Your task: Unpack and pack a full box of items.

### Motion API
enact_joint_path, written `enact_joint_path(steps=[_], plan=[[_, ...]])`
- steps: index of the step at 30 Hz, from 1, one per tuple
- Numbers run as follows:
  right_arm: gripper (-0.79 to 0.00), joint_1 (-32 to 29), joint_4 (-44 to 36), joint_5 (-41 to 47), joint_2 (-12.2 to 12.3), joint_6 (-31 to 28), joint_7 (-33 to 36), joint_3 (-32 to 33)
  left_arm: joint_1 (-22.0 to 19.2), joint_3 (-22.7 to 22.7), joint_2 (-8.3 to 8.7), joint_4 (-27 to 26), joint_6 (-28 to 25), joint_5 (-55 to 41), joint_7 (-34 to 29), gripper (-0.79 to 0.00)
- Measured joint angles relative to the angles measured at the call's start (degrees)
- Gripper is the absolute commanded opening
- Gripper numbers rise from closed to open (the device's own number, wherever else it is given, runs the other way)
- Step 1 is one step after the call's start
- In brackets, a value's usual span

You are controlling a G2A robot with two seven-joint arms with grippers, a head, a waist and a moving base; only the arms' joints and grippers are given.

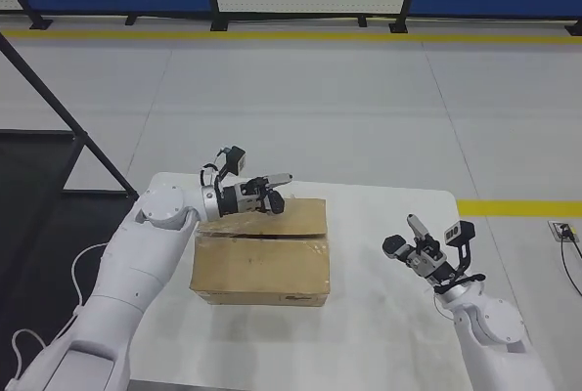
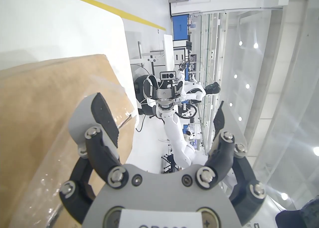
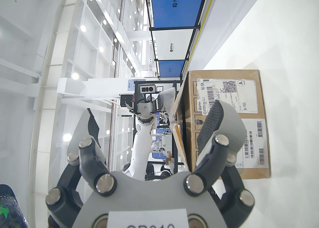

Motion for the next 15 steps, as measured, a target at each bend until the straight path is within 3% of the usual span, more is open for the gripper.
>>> enact_joint_path(steps=[10,15], plan=[[0.0,1.1,0.7,0.1,0.2,0.0,0.3,-0.9,2.8,-2.9,1.36,-6.0,0.4,2.9,5.7,0.0],[0.0,1.4,0.9,0.1,0.3,-0.1,0.4,-1.2,4.3,-6.3,3.23,-9.4,0.8,9.0,11.7,0.0]])
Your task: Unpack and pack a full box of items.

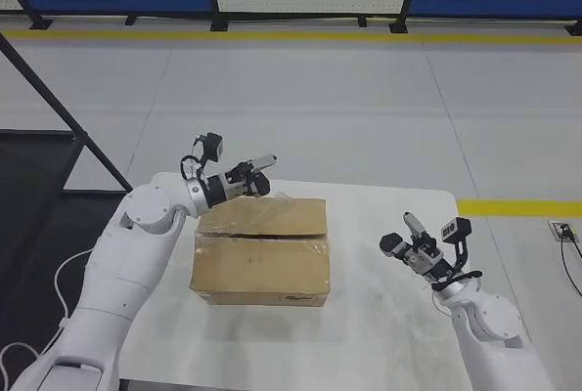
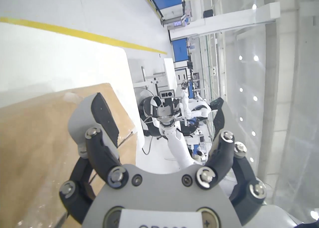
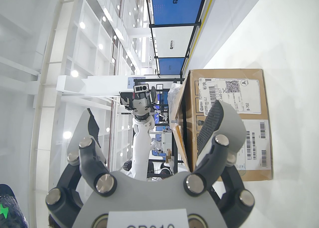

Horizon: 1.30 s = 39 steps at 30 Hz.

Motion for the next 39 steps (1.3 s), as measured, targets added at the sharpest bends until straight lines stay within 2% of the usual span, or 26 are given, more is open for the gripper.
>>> enact_joint_path(steps=[4,9,13,14,15,16,17,18,24,25,30,39], plan=[[0.0,0.3,0.4,0.3,0.1,-0.1,0.3,0.0,1.8,1.5,0.73,-3.1,1.6,10.5,3.5,0.0],[0.0,0.4,1.0,0.7,0.3,-0.2,0.7,0.2,2.8,4.2,0.41,-5.8,2.6,16.8,5.9,0.0],[0.0,0.1,1.4,1.2,0.5,-0.5,0.8,0.6,2.5,6.1,-0.07,-5.9,2.9,20.2,8.1,-0.015],[0.0,0.0,1.4,1.4,0.5,-0.6,0.8,0.7,2.3,6.5,-0.23,-5.8,2.9,20.7,8.7,-0.071],[0.0,-0.1,1.5,1.5,0.5,-0.7,0.9,0.8,2.2,6.7,-0.35,-5.7,2.8,20.7,8.9,-0.203],[0.0,-0.2,1.6,1.6,0.6,-0.8,0.9,0.8,2.1,6.8,-0.46,-5.6,2.8,20.6,9.0,-0.394],[0.0,-0.2,1.7,1.8,0.6,-0.9,0.9,0.9,1.9,7.0,-0.6,-5.4,2.6,20.5,9.0,-0.425],[0.0,-0.3,1.8,1.9,0.6,-1.0,0.9,1.0,1.7,7.2,-0.69,-5.3,2.6,20.6,9.1,-0.449],[0.0,-0.2,2.3,2.5,0.8,-1.4,1.1,1.0,0.6,8.8,-1.4,-3.7,2.9,23.1,10.8,-0.483],[0.0,-0.2,2.3,2.6,0.8,-1.4,1.1,1.0,0.5,9.0,-1.52,-3.4,2.9,23.1,10.9,-0.511],[0.0,-0.4,2.5,2.9,0.9,-1.6,1.1,1.2,-0.3,9.9,-2.07,-2.5,2.6,23.9,11.2,-0.785],[0.0,-0.4,2.6,3.4,1.1,-1.7,1.1,1.2,-0.7,10.3,-2.62,-1.5,1.8,24.5,11.2,-0.785]])
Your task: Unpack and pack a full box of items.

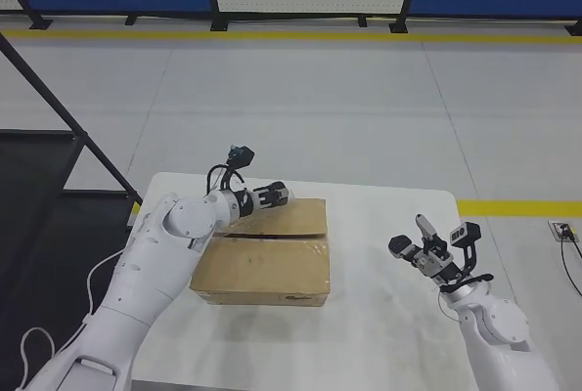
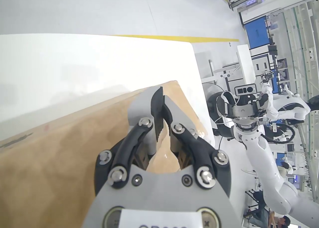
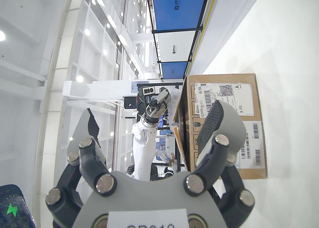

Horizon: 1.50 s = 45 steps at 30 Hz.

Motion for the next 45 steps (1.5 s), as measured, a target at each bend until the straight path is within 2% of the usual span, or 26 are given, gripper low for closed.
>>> enact_joint_path(steps=[10,30,45], plan=[[0.0,0.7,0.3,0.0,0.1,0.5,-0.3,-0.7,2.0,-2.8,0.7,-3.8,-2.1,-1.8,-1.6,-0.785],[0.0,2.1,1.0,-0.3,0.3,1.2,-0.5,-2.3,9.9,-7.7,2.97,-17.7,-2.0,-1.7,-6.5,-0.785],[0.0,2.0,1.7,-0.1,0.6,0.9,-0.4,-2.4,10.7,-4.7,2.43,-17.4,-1.5,0.3,-6.8,-0.785]])
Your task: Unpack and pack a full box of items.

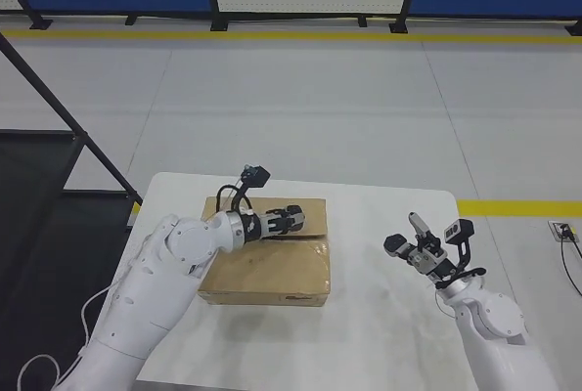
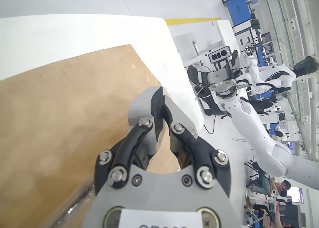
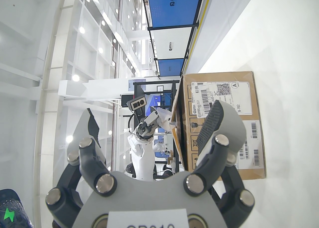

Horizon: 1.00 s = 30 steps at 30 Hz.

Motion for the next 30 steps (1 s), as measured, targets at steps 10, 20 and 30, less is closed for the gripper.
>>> enact_joint_path(steps=[10,20,30], plan=[[0.0,-0.6,-0.5,0.0,0.2,-0.1,-0.4,0.1,-1.1,2.0,-0.75,2.6,-0.5,0.6,0.5,-0.252],[0.0,-1.1,-1.0,-0.2,0.3,0.0,-0.8,-0.2,-1.0,2.0,-0.99,2.5,-1.2,-1.0,0.0,-0.043],[0.0,-1.0,-1.8,0.1,0.4,-0.3,-1.1,-0.5,0.0,-0.2,-0.76,0.5,-1.6,-3.7,1.1,0.0]])
